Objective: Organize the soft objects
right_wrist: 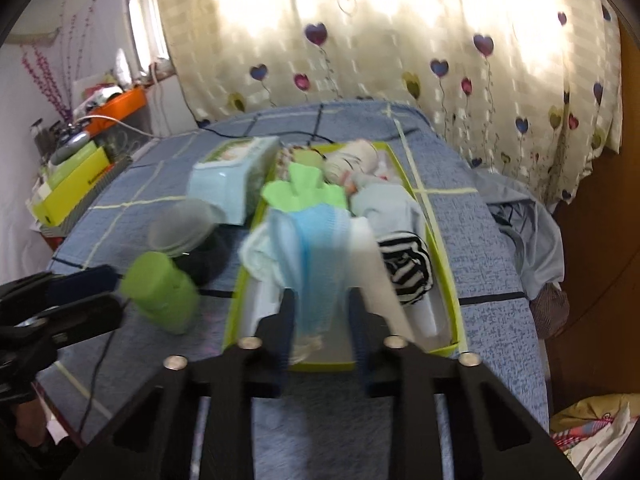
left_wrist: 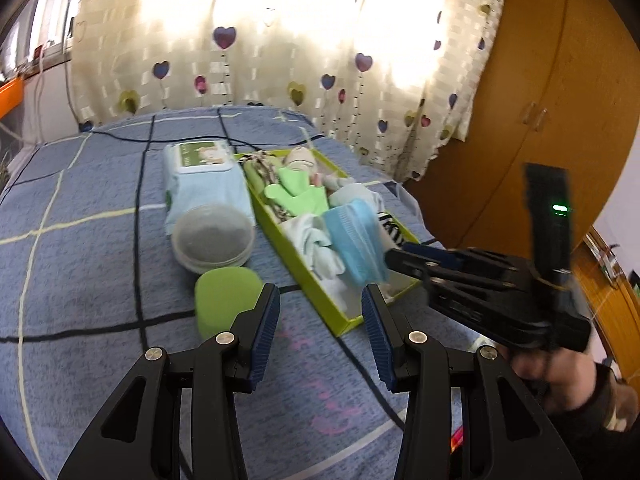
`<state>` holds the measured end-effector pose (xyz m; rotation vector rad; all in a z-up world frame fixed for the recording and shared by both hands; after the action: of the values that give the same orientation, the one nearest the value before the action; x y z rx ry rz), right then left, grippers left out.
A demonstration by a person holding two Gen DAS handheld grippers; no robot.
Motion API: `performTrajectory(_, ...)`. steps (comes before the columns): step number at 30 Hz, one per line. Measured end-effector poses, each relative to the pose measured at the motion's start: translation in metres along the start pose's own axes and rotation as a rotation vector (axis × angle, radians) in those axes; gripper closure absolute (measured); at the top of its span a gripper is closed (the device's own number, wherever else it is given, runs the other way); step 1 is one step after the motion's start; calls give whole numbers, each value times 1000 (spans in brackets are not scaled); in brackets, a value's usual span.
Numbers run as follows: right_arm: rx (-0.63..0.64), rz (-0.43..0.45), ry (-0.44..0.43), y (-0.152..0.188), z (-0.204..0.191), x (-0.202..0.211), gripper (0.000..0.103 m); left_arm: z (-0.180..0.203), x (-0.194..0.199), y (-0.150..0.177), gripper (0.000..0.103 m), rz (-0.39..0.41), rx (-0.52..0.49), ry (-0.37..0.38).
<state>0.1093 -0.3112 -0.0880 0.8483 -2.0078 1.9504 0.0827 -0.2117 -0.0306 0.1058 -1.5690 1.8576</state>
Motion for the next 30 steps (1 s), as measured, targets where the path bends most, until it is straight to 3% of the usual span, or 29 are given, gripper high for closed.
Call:
performTrajectory(4, -12, -43, -22, 6, 7, -23, 92, 1, -8, 0, 59, -17, -4, -7)
performTrajectory(11, -29, -62, -74, 3, 1, -42, 92, -5, -16, -2, 59, -23, 3, -25)
performTrajectory(13, -17, -32, -75, -4, 1, -30, 90, -5, -16, -2, 59, -21, 4, -26)
performTrajectory(16, -30, 6, -50, -9, 11, -17, 75, -6, -19, -1, 59, -28, 7, -23)
performTrajectory(20, -61, -35, 1, 2, 33, -23, 76, -5, -21, 1, 59, -38, 7, -15)
performTrajectory(26, -64, -93, -89, 15, 10, -38, 78, -6, -19, 0, 59, -33, 8, -23)
performTrajectory(30, -65, -93, -76, 14, 8, -36, 77, -9, -17, -1, 59, -28, 9, -26)
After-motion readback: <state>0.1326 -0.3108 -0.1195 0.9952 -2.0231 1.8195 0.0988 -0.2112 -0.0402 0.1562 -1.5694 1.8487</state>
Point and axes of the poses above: each gripper's, at about its wrist camera, not at the fingertips, and x roughly against the way its jaws point, z to its right, y to its underside, the point moved 10 cm from there along -x, roughly the way its jaws point, and after that the axes turned 12 degrees about z, right-handed, at the moved point
